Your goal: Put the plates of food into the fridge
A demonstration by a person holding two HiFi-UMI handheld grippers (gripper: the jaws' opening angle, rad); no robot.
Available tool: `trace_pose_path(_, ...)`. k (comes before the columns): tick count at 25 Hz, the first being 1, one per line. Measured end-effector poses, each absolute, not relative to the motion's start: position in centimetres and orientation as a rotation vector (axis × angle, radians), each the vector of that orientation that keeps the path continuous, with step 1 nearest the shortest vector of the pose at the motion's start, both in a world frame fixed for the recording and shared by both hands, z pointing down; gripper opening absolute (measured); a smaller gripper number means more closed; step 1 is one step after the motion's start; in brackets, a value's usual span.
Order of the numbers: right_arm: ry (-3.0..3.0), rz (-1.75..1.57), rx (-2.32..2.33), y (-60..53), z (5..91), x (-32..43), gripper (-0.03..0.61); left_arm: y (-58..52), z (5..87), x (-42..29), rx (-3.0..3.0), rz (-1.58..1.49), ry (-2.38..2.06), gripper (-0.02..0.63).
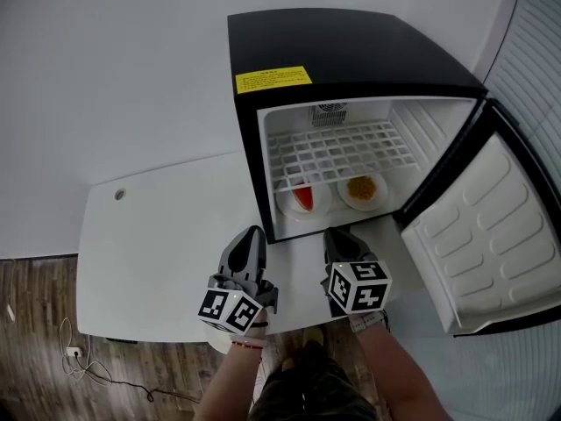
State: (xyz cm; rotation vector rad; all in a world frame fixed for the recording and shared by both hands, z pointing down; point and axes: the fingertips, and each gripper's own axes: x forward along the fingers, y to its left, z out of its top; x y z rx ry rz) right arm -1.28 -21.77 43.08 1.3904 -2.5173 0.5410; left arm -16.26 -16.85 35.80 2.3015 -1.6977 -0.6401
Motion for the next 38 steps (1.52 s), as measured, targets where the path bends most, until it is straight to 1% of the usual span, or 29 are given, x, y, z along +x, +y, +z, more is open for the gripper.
trace_pose_path(9,-2.619,0.525,1.286,-13.7,40.2,-2.0,0.008,-11.5,33.8,-11.9,2.442,-0.606,-1.544,0.006)
trace_pose_path(16,-2.666,0.47,1.261,-7.8,40.1,-1.5,0.008,-6.1,34.1,-11.8,2.451,-0.58,-1.526,0.006)
trace_pose_path(25,-2.7,0.486,1.168,-3.1,41.1,-3.2,0.008,-1.0,35.9,-16.2,2.374,-0.538,-1.652,0.006)
trace_pose_path(38,-2.684,0.519,0.884,2.9,46.0,-10.2,0.008,6.3,39.3,-25.6,2.16,-0.468,-1.996,0.006)
